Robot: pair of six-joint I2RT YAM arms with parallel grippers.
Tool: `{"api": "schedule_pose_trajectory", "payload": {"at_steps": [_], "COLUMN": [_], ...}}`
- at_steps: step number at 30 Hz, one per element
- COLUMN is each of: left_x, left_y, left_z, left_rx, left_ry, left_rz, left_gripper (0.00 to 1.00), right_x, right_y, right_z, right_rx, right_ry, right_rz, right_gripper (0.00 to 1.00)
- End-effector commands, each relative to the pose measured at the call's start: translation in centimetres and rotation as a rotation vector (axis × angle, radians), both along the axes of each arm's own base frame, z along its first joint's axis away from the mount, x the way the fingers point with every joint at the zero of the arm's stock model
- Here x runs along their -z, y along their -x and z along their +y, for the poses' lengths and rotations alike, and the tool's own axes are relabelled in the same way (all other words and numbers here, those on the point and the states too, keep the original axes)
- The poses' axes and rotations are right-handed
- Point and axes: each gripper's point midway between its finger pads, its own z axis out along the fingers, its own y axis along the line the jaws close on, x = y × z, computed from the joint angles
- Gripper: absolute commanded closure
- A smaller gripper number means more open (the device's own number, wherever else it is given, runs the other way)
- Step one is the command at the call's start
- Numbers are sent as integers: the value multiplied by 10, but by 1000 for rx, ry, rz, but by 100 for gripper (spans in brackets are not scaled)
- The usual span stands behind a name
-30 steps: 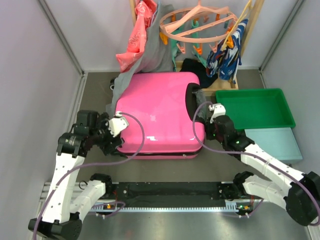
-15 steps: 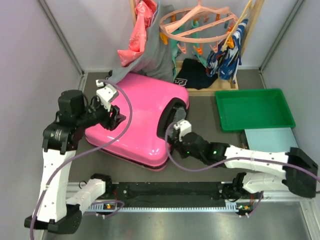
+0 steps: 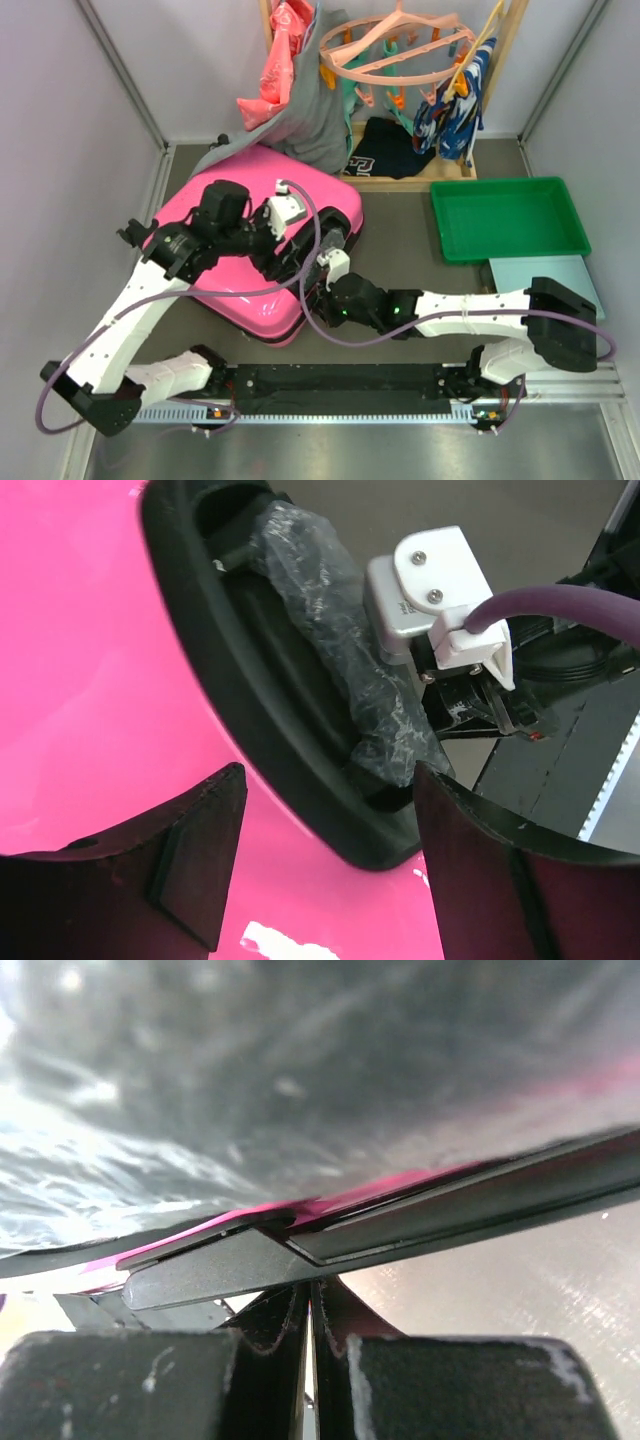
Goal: Open, take out, and arrange the luggage
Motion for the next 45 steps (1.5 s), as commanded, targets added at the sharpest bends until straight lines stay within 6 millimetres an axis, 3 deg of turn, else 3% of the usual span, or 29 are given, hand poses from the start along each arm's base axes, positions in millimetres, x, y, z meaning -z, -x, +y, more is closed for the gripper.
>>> {"api": "schedule_pose_trajectory", "payload": {"at_steps": [1, 10, 18, 23, 25, 26, 29, 31, 32, 34, 38, 41, 42, 43, 45], "left_x": [19, 43, 78, 113, 112, 109, 105, 107, 110, 112, 108, 106, 105, 104, 99], "left_y": [-3, -2, 11, 34, 47, 52, 56, 58, 59, 60, 52, 48, 46, 45, 44], "left_z": [-21, -64, -57, -53, -57, -55, -53, -51, -50, -51, -55, -54, -52, -51, -50], "left_rx": [51, 125, 166, 271, 339, 353, 368, 373, 375, 371, 326, 306, 291, 287, 278], "left_ry": [-51, -114, -220, -311, -284, -282, -281, -289, -295, -297, -283, -284, -285, -286, -278], "left_rz": [-12, -35, -6, 59, 94, 105, 110, 123, 130, 141, 125, 108, 94, 89, 71], "left_gripper": [27, 29, 37, 41, 48, 59, 76, 98, 100, 100, 100, 100, 100, 100, 100], "right_x": [-65, -54, -52, -49, -48, -47, -45, -42, -53, -54, -54, -51, -66, -55, -56], "right_y": [-22, -27, -29, -29, -29, -28, -27, -23, -22, -14, -4, 1, 1, 3, 3], "right_z": [27, 5, -10, -8, -7, -7, -9, -11, -10, -11, -17, -26, -26, -34, -40], "right_rx": [133, 234, 278, 258, 241, 236, 217, 180, 163, 96, 10, -21, -23, -35, -39], "right_ry": [-254, -240, -232, -211, -199, -193, -183, -174, -219, -224, -207, -211, -273, -257, -284], "right_rz": [-43, -23, -29, -53, -63, -68, -75, -94, -111, -138, -156, -180, -211, -231, -270], "right_gripper": [100, 100, 100, 100, 100, 100, 100, 100, 100, 94, 65, 55, 53, 51, 48]}}
